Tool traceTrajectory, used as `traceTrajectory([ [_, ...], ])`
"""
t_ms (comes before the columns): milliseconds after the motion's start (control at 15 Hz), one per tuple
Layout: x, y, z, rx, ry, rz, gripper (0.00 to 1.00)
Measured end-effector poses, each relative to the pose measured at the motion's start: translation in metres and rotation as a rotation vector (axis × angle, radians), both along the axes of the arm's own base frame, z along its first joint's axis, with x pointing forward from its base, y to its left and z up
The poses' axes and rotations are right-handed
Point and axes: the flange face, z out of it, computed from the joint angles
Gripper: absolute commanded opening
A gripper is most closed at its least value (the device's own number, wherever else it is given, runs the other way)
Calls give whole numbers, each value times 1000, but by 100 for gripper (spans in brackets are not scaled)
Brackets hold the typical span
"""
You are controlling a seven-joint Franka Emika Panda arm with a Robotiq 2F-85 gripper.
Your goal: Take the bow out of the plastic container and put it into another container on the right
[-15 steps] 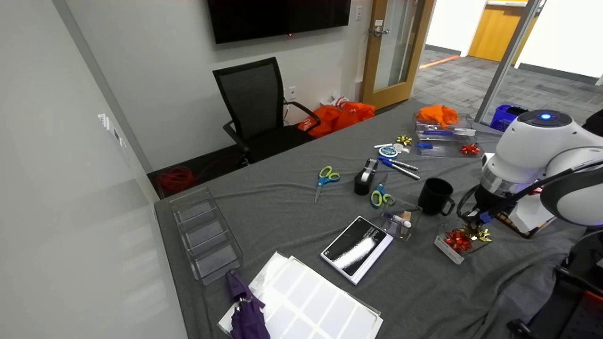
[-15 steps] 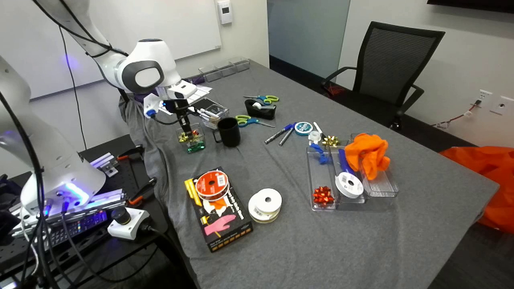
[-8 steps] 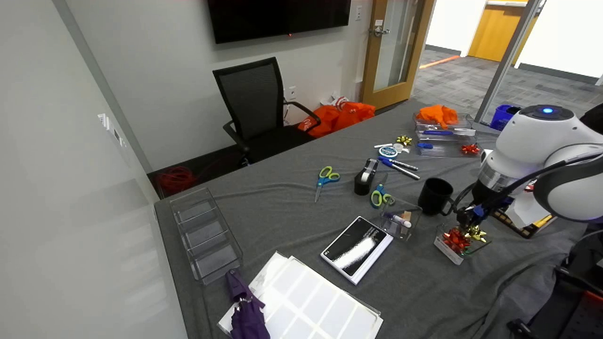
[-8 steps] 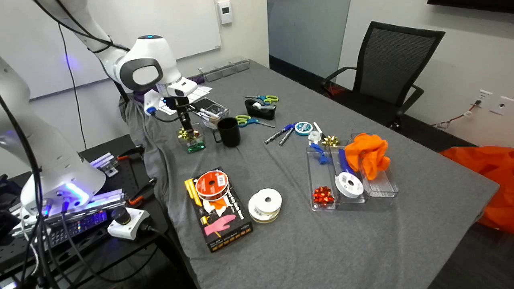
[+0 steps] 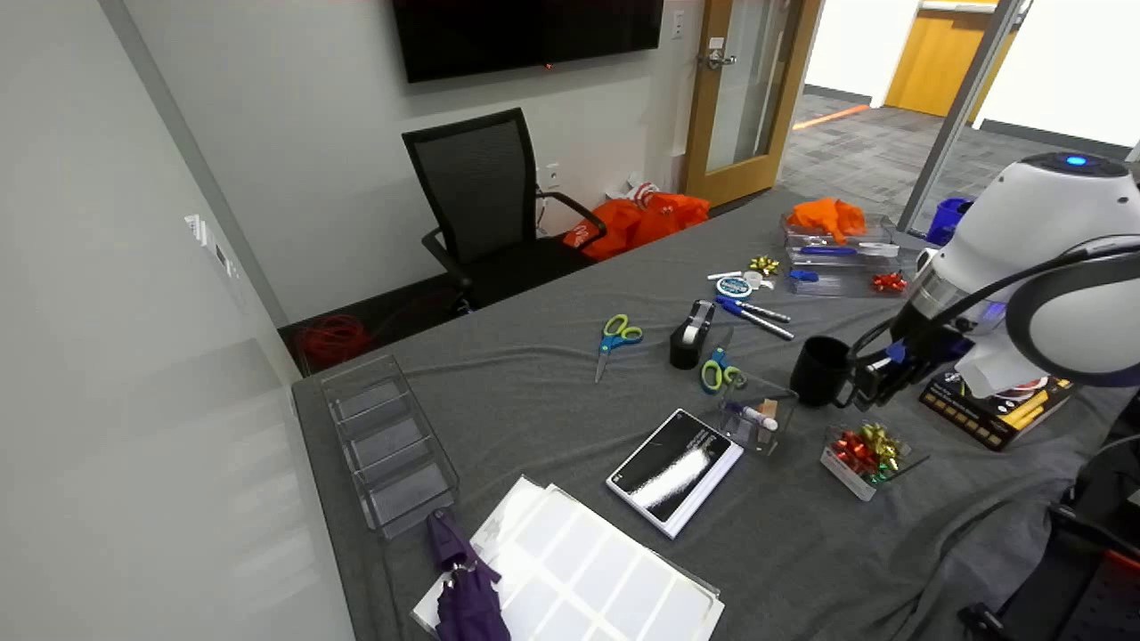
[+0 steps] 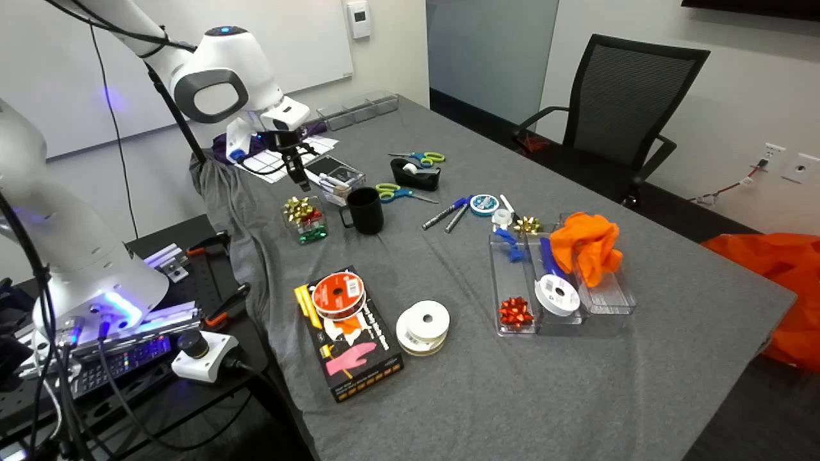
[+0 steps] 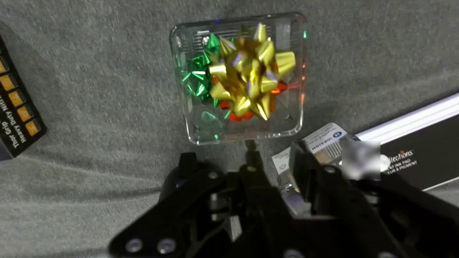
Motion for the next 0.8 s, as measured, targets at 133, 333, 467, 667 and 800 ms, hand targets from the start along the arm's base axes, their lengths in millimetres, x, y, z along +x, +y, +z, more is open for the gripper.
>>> traceTrajectory([
  [133, 2, -2, 15, 5, -27, -9, 21],
  [333, 4, -10, 34, 5, -65, -26, 50],
  [467, 4, -17, 39, -3, -73, -28, 63],
  [667, 0, -24, 33, -23, -27, -18, 84],
  [800, -5, -26, 25, -25, 28, -26, 97],
])
